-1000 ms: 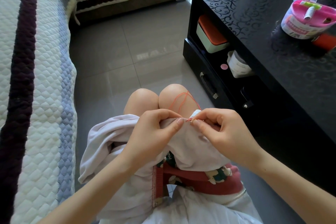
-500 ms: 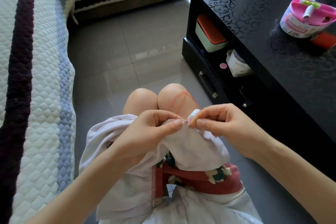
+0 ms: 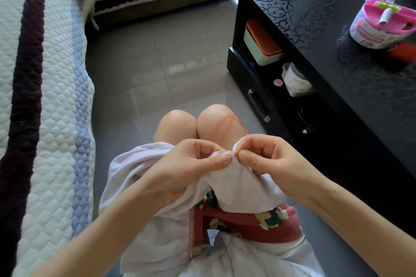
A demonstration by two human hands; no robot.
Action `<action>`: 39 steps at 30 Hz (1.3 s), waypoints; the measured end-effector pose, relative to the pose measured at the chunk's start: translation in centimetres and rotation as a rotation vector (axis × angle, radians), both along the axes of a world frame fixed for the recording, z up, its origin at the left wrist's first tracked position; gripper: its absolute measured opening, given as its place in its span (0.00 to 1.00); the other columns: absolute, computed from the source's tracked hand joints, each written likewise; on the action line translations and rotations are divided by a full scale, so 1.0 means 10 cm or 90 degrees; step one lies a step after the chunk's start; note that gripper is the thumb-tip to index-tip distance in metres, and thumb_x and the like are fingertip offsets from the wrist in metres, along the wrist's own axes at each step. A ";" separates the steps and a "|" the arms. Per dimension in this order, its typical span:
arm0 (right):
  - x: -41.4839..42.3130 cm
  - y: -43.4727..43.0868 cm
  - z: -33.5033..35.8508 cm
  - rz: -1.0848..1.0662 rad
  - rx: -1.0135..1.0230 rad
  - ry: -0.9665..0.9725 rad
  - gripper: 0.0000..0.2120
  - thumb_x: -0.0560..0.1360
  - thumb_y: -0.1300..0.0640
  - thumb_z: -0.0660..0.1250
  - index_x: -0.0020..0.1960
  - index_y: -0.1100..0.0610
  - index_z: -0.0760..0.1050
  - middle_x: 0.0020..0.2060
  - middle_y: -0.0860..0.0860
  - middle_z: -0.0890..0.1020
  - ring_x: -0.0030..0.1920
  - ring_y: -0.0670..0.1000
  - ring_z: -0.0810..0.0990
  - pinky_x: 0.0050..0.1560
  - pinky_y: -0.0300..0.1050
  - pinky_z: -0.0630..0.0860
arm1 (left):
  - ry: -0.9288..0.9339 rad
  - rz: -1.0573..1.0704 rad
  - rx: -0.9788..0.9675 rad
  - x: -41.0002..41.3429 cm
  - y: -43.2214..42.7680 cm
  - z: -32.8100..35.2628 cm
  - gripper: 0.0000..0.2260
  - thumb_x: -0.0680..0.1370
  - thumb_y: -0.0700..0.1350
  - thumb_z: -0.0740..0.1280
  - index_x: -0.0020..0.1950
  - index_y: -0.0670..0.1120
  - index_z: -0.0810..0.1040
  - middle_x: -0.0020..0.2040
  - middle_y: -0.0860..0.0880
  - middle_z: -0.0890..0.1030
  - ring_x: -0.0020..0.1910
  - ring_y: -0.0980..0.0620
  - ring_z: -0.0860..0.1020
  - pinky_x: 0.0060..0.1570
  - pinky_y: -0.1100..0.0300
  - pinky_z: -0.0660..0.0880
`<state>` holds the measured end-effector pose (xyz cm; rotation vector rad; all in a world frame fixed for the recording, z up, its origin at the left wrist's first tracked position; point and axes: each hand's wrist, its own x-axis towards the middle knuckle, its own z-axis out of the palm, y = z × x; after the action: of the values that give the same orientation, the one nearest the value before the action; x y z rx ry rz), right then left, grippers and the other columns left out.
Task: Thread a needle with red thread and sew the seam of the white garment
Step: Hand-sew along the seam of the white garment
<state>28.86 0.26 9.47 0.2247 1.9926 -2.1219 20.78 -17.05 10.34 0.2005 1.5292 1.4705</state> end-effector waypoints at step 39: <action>-0.41 -0.07 0.48 -0.092 0.047 0.363 0.04 0.79 0.59 0.63 0.45 0.56 0.72 0.36 0.57 0.80 0.39 0.55 0.83 0.46 0.52 0.81 | 0.328 -0.001 -0.146 -0.07 0.13 0.01 0.08 0.76 0.42 0.69 0.37 0.48 0.83 0.35 0.57 0.83 0.37 0.66 0.77 0.40 0.69 0.73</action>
<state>24.76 -0.40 14.26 -0.2684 2.4191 -2.4026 20.04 -15.73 10.44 0.4691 2.0943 1.2845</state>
